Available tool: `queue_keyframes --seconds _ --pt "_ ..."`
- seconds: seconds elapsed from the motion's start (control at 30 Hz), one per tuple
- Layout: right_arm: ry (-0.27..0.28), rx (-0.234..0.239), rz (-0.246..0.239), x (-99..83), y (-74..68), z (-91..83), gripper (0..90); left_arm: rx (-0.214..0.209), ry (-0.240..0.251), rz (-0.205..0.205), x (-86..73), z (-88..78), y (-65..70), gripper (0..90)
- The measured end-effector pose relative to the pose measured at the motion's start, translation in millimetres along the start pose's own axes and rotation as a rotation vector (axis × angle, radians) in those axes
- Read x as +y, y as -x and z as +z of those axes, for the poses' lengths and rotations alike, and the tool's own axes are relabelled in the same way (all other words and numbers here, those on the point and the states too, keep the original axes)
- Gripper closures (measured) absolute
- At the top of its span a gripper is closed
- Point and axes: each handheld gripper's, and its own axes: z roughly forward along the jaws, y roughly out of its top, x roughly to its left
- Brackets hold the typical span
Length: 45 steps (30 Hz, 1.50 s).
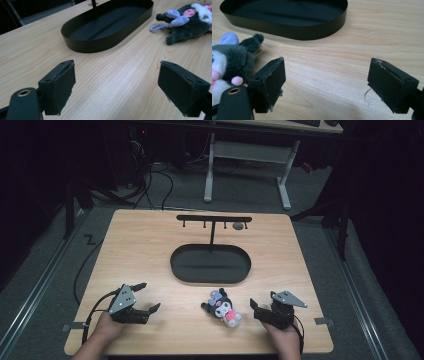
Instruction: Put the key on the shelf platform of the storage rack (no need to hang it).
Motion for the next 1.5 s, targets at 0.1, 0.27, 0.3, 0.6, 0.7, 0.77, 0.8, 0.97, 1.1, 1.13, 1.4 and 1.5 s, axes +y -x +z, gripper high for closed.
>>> queue_keyframes --seconds 0.1,0.27,0.3,0.6,0.7,0.77,0.8,0.97,1.1,1.13,1.4,1.5 --pt "0.015 -0.007 -0.005 0.1 0.5 0.3 14.7 0.008 0.012 -0.005 0.1 -1.7 -0.9 15.4" --pt "0.028 -0.017 -0.015 -1.2 1.7 0.0 14.5 0.017 0.030 0.005 1.5 -2.9 -0.3 15.4" --pt "0.030 -0.017 -0.016 -1.4 1.6 -0.2 14.5 0.019 0.031 0.006 1.6 -2.6 -0.5 15.4" --pt "0.027 -0.018 -0.014 -3.5 1.5 -0.9 14.6 0.024 0.025 0.009 2.4 -0.2 -1.5 15.4" --pt "0.031 -0.016 -0.019 -2.4 1.1 -0.9 14.6 0.044 0.036 -0.003 3.9 -1.1 -1.9 15.4" --pt "0.038 -0.015 -0.027 -2.1 0.6 -1.7 14.6 0.040 0.046 0.006 5.5 -2.5 -1.5 15.4" --pt "0.040 -0.016 -0.027 -2.1 0.7 -1.9 14.6 0.038 0.047 0.010 6.4 -3.0 -1.1 15.4" --pt "0.039 -0.008 -0.023 -2.1 0.4 -1.5 14.7 0.024 0.033 0.030 7.5 -3.4 1.0 15.4" --pt "0.034 -0.003 -0.029 -1.7 -1.4 -1.2 14.7 0.013 0.027 0.029 7.2 -2.1 1.0 15.4" --pt "0.035 -0.003 -0.030 -1.7 -1.6 -1.2 14.7 0.007 0.020 0.028 6.7 -1.1 1.2 15.4" --pt "0.028 0.004 -0.030 0.7 -2.8 -1.8 14.8 -0.007 0.005 0.040 6.1 0.9 3.0 15.4" --pt "0.039 -0.003 -0.050 4.5 -5.7 -5.4 14.9 -0.010 0.003 0.039 5.9 1.7 3.2 15.4"
